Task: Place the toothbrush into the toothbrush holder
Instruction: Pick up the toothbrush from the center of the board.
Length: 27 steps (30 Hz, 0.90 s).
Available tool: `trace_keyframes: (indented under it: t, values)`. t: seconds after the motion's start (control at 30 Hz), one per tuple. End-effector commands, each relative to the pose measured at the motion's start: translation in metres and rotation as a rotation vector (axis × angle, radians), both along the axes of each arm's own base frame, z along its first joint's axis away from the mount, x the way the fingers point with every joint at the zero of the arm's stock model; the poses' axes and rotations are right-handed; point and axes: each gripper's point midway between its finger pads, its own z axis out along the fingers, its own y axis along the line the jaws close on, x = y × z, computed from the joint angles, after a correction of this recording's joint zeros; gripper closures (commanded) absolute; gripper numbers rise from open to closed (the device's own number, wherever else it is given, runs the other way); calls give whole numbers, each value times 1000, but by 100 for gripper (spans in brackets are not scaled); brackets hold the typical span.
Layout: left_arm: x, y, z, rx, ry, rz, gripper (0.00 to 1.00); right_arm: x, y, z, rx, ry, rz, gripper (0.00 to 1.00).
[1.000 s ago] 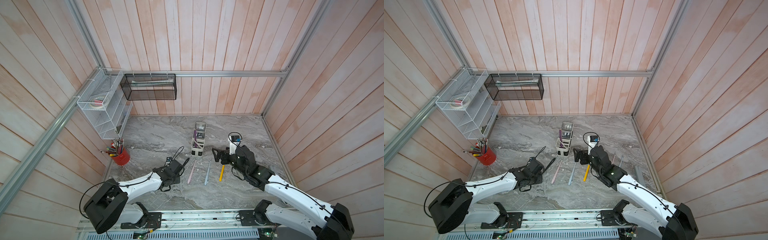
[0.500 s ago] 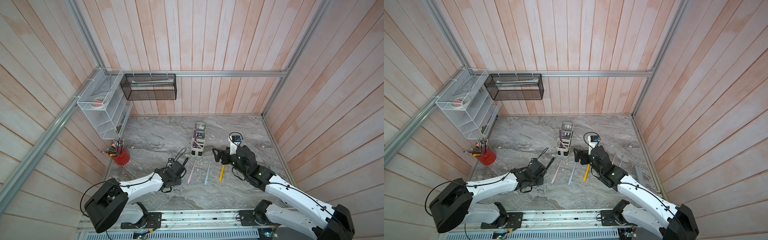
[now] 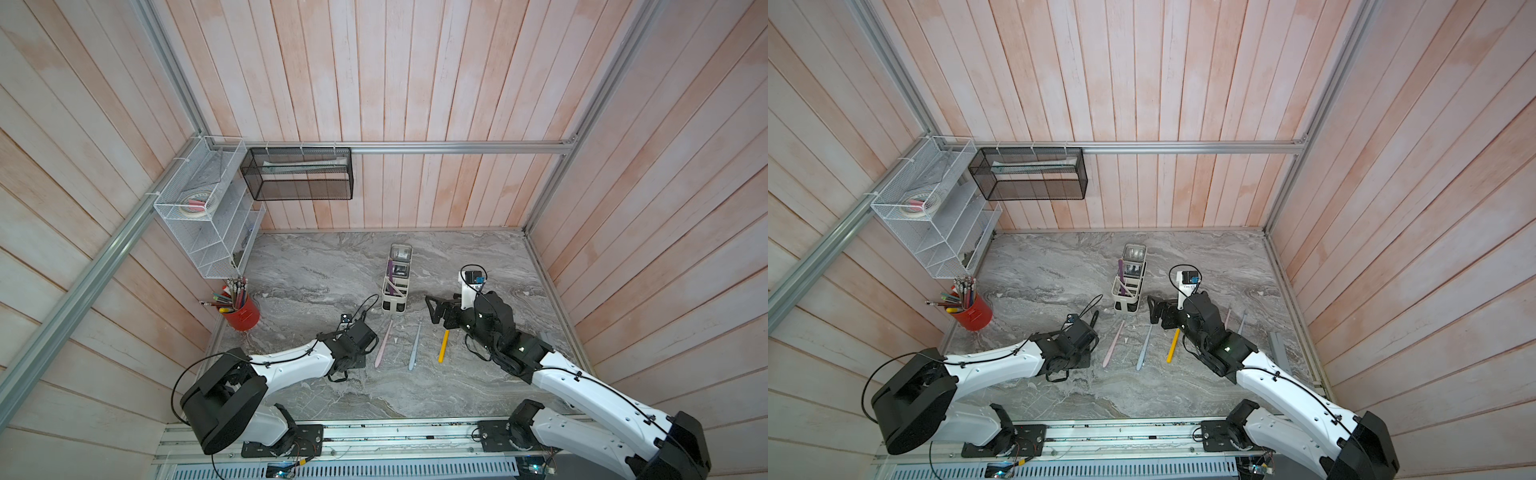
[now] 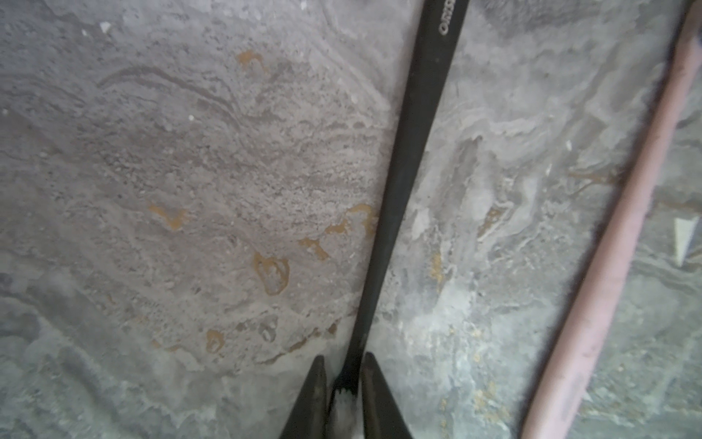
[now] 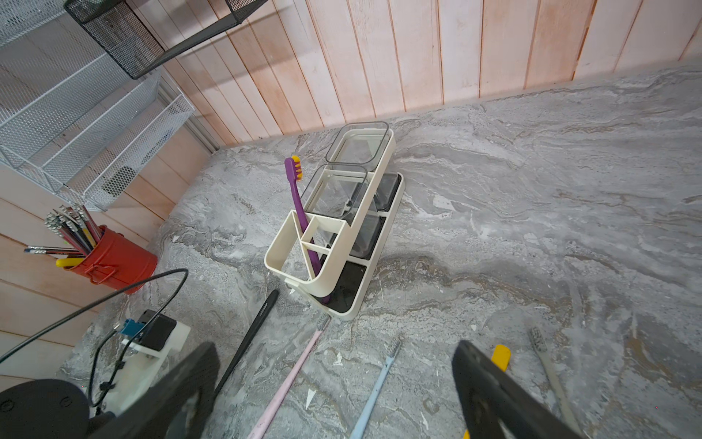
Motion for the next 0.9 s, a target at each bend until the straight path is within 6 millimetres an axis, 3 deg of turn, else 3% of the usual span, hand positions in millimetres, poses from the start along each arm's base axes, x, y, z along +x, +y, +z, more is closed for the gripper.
trace_keyframes:
  t: [0.0,0.37,0.87]
  values:
    - [-44,24,-28,103,191,-15,78,-3,-2,3,6,1,-7,2]
    - [-47,22,-28,105,198,-18,77,-5,-4,3,8,0,-9,2]
    - [-50,22,-31,93,198,-12,91,-5,0,-1,18,13,4,2]
